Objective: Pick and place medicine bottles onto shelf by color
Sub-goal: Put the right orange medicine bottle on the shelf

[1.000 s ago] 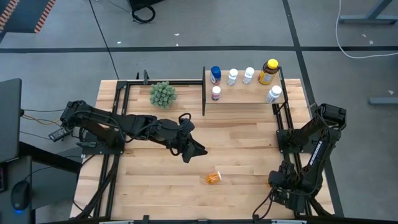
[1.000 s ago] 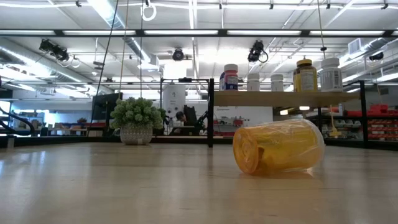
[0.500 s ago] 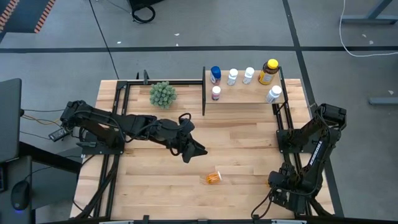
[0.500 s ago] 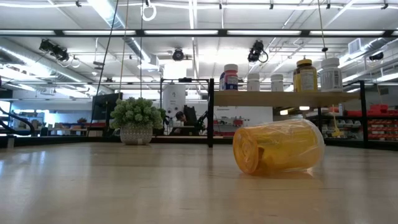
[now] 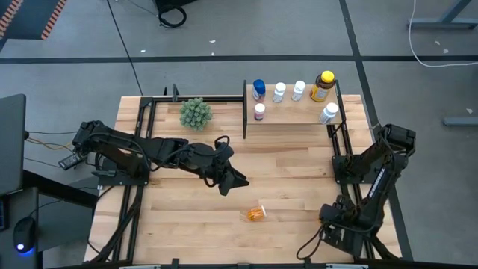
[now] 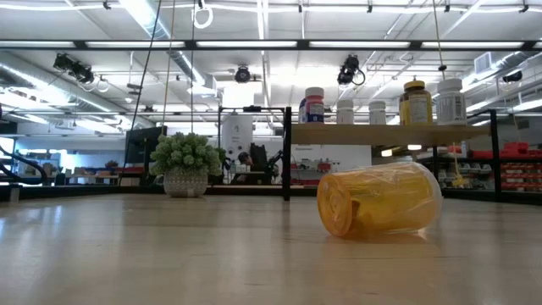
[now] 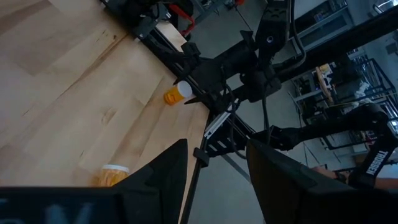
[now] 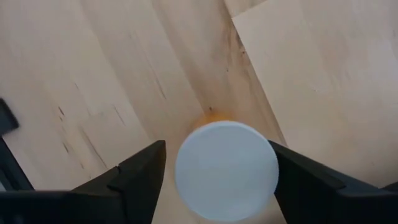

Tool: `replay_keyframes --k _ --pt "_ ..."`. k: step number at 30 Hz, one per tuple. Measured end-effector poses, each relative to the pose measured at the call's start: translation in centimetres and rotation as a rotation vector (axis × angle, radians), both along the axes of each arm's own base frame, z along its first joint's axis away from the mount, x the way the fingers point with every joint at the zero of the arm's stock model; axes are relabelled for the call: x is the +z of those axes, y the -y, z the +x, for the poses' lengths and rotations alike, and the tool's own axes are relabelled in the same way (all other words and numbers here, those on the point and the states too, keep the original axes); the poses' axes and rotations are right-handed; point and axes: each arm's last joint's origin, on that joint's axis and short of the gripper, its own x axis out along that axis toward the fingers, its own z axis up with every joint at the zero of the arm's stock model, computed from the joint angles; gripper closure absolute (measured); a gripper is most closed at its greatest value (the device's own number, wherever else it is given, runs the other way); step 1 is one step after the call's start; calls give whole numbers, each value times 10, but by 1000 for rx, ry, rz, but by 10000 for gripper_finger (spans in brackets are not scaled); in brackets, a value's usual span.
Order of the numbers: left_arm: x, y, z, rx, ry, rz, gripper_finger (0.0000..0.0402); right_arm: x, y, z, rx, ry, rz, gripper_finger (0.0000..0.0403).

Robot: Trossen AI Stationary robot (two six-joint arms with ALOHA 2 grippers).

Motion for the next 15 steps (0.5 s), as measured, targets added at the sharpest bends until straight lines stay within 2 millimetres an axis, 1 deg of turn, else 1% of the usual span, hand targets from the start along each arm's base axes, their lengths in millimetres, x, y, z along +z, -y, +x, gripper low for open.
replay_keyframes --k 7,11,15 --pt "0 0 0 0 -1 1 230 2 2 7 -24 0 3 157" --pt "0 0 0 1 -1 -2 230 13 0 18 -19 10 22 174" --pt "1 -3 1 3 12 -13 230 26 2 34 -19 13 21 183"
